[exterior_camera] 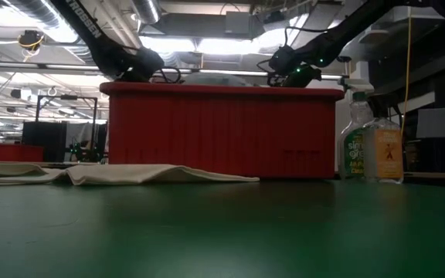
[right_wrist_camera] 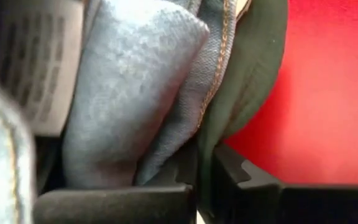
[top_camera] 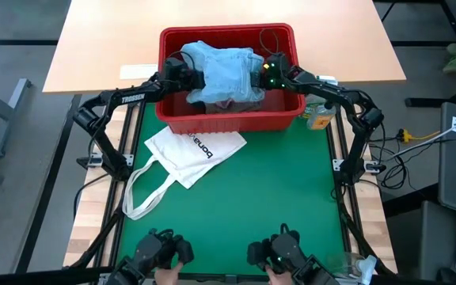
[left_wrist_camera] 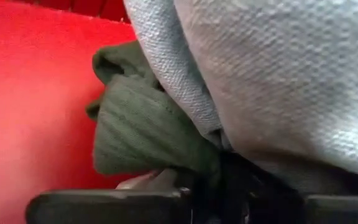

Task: Fold laundry
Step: Put the stacked clothing into the red laundry bin

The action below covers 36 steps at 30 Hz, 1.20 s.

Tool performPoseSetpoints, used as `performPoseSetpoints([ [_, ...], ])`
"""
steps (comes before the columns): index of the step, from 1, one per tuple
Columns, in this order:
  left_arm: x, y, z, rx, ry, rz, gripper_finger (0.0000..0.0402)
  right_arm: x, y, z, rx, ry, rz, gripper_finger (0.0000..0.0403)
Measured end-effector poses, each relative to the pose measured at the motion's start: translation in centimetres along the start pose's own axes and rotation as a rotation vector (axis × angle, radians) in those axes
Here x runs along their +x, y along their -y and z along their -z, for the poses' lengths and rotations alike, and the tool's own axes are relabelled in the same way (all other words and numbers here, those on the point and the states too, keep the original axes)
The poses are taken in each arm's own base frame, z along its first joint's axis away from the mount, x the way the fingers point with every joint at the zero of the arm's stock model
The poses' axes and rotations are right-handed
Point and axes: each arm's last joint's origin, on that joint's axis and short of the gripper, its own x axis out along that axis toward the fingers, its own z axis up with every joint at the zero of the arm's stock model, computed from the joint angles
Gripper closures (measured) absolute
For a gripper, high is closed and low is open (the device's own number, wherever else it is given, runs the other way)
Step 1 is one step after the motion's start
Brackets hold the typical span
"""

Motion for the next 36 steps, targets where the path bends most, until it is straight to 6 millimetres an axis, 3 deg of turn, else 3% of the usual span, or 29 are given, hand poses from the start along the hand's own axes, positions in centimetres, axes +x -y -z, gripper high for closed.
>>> performPoseSetpoints([
  [12,0.0,-0.3,0.1,0.136,0.025,-0.059,0.0322,-0.1,0.3,0.0,-0.024,0.016,0.055,0.0366],
  [19,-0.2,-0.3,0.0,0.162,0.029,-0.063,0.0280,-0.3,0.4,-0.2,-0.024,0.056,0.097,0.0320],
  [26,-1.5,-0.5,-1.1,0.145,0.074,-0.090,0.0279,-0.3,1.1,-0.9,-0.011,0.093,0.141,0.0267],
  [36,-1.8,-0.7,-1.7,0.136,0.090,-0.071,0.0279,-0.5,2.3,-1.9,0.015,0.106,0.137,0.0273],
])
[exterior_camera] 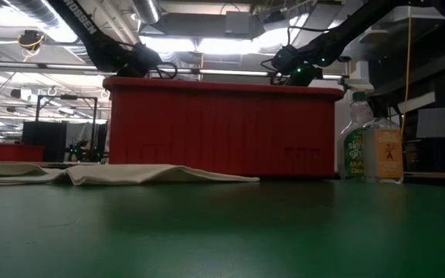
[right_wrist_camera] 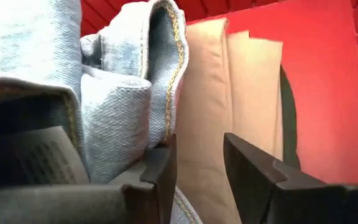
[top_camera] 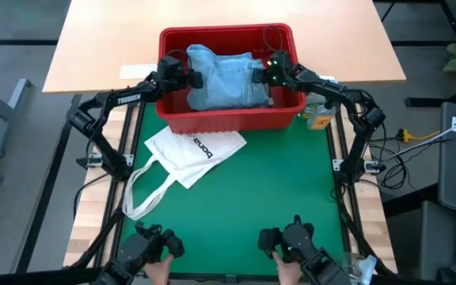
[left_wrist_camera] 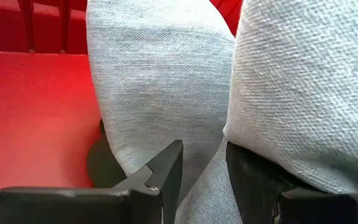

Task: Fold laundry
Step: Put the stacked clothing into the red laundry bin

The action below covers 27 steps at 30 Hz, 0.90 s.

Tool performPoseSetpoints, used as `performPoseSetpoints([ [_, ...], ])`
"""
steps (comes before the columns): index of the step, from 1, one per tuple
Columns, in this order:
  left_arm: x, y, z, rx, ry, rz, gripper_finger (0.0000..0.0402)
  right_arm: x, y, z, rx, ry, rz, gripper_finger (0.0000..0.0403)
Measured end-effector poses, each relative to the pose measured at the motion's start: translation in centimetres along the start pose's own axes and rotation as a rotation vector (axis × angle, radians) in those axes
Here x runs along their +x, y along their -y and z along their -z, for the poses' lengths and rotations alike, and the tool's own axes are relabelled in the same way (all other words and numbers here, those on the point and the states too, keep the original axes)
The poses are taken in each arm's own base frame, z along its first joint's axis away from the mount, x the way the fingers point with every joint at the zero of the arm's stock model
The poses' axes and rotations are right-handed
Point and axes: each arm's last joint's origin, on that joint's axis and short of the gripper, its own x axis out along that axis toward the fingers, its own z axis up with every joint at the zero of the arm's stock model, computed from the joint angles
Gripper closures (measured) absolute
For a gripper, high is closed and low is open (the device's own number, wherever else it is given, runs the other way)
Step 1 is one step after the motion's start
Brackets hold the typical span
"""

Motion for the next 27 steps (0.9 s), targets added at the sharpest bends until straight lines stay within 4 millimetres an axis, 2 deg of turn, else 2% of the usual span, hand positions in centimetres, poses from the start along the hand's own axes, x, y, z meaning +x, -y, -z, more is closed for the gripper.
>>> performPoseSetpoints([
  [3,0.0,0.0,0.0,0.000,0.003,0.002,0.0279,-0.1,-0.1,-0.2,-0.015,-0.004,0.001,0.0276],
  [6,0.0,0.0,-0.1,0.000,0.006,0.000,0.0279,-0.7,-0.7,-1.2,-0.103,0.014,-0.004,0.0276],
  [19,-0.4,0.2,-1.2,0.046,0.080,0.009,0.0279,-5.8,-3.4,-6.7,-0.468,0.097,0.098,0.0276],
  [23,-0.4,0.2,-1.3,0.043,0.098,0.015,0.0279,-6.9,-4.2,-7.6,-0.513,0.113,0.045,0.0276],
  [27,-0.5,0.4,-1.8,0.042,0.148,0.025,0.0279,-7.1,-4.7,-7.7,-0.518,0.077,-0.094,0.0276],
])
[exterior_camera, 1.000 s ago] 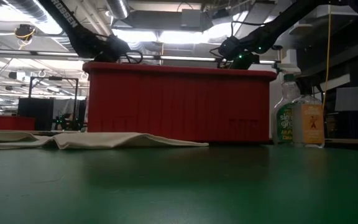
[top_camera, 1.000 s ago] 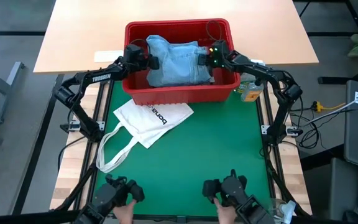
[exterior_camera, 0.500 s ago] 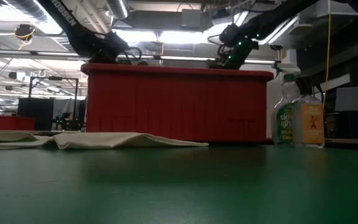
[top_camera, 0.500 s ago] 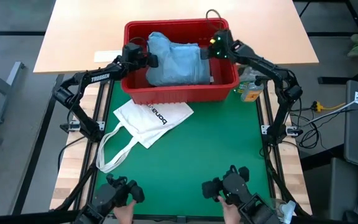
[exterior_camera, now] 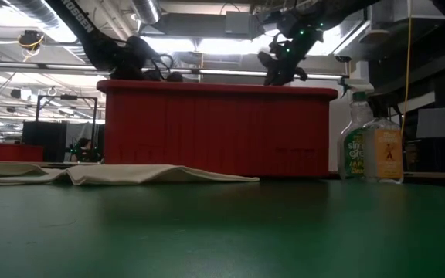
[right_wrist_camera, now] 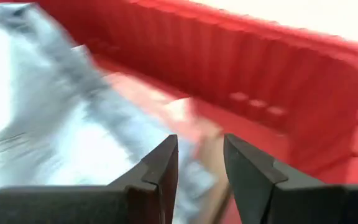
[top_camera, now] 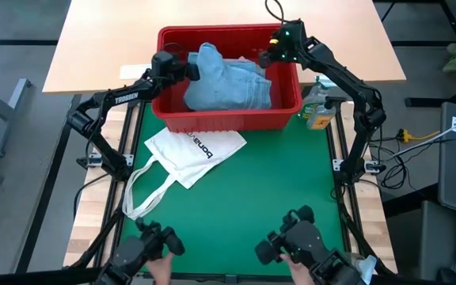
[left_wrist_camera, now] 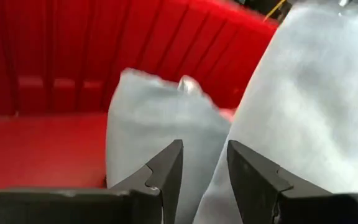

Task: Fold laundry
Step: Put the stacked clothing into the red laundry bin

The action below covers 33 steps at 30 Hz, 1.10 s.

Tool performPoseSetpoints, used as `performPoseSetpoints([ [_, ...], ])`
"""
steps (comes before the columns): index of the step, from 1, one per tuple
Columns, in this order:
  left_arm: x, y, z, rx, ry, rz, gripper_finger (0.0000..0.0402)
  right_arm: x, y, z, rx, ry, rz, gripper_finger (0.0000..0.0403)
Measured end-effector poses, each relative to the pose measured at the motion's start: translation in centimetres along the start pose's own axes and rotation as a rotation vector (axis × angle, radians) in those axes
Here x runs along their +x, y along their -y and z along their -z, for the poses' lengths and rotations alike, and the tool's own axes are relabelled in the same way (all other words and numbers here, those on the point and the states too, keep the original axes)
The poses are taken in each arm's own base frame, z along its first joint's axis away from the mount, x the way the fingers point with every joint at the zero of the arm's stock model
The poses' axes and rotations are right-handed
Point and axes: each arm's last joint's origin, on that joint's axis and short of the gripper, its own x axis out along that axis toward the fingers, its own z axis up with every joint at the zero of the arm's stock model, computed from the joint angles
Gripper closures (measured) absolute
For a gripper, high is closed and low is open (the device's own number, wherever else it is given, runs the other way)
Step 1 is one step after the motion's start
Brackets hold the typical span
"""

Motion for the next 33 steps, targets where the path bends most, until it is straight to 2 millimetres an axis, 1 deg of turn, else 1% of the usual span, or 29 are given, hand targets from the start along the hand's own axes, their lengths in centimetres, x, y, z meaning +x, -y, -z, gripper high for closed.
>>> performPoseSetpoints([
  [3,0.0,0.3,-0.6,-0.002,0.062,0.037,0.0279,0.0,-0.4,0.4,0.000,-0.046,-0.124,0.0276],
  [6,-0.3,0.7,-1.3,-0.006,0.126,0.075,0.0280,0.0,-0.6,0.9,0.003,-0.102,-0.187,0.0276],
  [11,-1.8,1.8,-3.4,-0.004,0.265,0.131,0.0280,-0.1,-0.6,1.5,-0.043,-0.158,-0.213,0.0276],
  [13,-2.5,2.1,-3.9,-0.001,0.293,0.157,0.0280,-0.1,-0.8,1.6,-0.068,-0.166,-0.230,0.0276],
  [16,-3.1,3.0,-4.4,0.017,0.307,0.251,0.0280,0.2,-1.4,1.8,-0.113,-0.170,-0.260,0.0276],
  [18,-3.2,3.6,-4.2,0.035,0.274,0.330,0.0280,0.8,-2.2,2.1,-0.148,-0.174,-0.282,0.0276],
  [21,-3.2,4.6,-3.4,0.061,0.211,0.413,0.0281,2.4,-3.5,2.8,-0.176,-0.193,-0.320,0.0276],
  [25,-3.2,6.1,-2.0,0.182,0.141,0.447,0.0282,5.0,-4.9,4.1,-0.217,-0.210,-0.346,0.0276],
  [27,-3.1,6.6,-1.1,0.273,0.106,0.443,0.0282,6.4,-5.4,4.7,-0.223,-0.213,-0.354,0.0276],
  [29,-3.0,6.8,-0.3,0.368,0.071,0.395,0.0282,7.8,-5.5,5.1,-0.226,-0.196,-0.332,0.0276],
  [33,-2.3,6.3,0.8,0.521,0.036,0.276,0.0283,10.6,-5.2,5.9,-0.231,-0.153,-0.240,0.0276],
])
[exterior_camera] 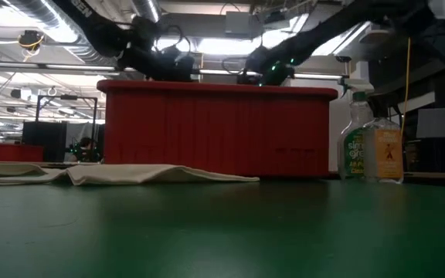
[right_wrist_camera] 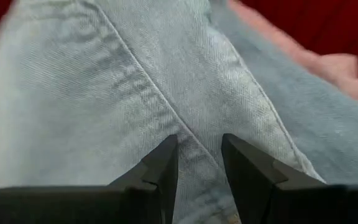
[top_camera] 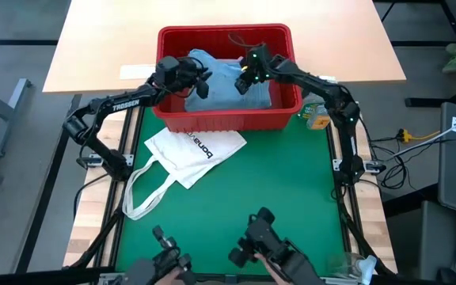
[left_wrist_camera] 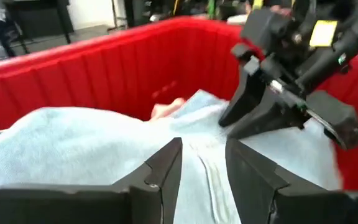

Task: Fold laundry
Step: Put the stacked clothing into the red laundry bin

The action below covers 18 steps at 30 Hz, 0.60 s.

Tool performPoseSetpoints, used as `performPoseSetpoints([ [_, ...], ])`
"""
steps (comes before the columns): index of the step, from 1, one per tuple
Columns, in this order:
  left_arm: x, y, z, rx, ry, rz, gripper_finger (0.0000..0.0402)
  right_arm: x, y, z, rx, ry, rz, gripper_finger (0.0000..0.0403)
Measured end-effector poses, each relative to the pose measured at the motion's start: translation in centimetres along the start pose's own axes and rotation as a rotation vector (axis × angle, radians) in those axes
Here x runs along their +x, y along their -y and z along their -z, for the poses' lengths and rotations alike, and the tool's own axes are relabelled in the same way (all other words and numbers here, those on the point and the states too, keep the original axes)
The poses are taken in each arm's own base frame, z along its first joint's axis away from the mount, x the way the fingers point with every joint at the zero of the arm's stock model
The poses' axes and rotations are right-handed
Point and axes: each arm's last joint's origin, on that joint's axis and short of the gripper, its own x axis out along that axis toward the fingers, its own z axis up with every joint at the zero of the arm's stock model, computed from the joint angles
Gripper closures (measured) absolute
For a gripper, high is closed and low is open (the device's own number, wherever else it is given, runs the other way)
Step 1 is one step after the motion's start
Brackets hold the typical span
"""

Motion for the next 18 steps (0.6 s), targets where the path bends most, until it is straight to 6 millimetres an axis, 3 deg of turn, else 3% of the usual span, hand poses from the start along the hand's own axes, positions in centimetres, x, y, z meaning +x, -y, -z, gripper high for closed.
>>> performPoseSetpoints([
  [9,2.8,-3.9,4.8,0.032,-0.154,-0.169,0.0283,4.8,1.7,1.4,0.015,0.075,0.088,0.0276],
  [18,4.3,-7.2,8.5,0.001,-0.234,-0.255,0.0283,6.0,2.5,2.2,0.024,0.050,0.157,0.0276],
])
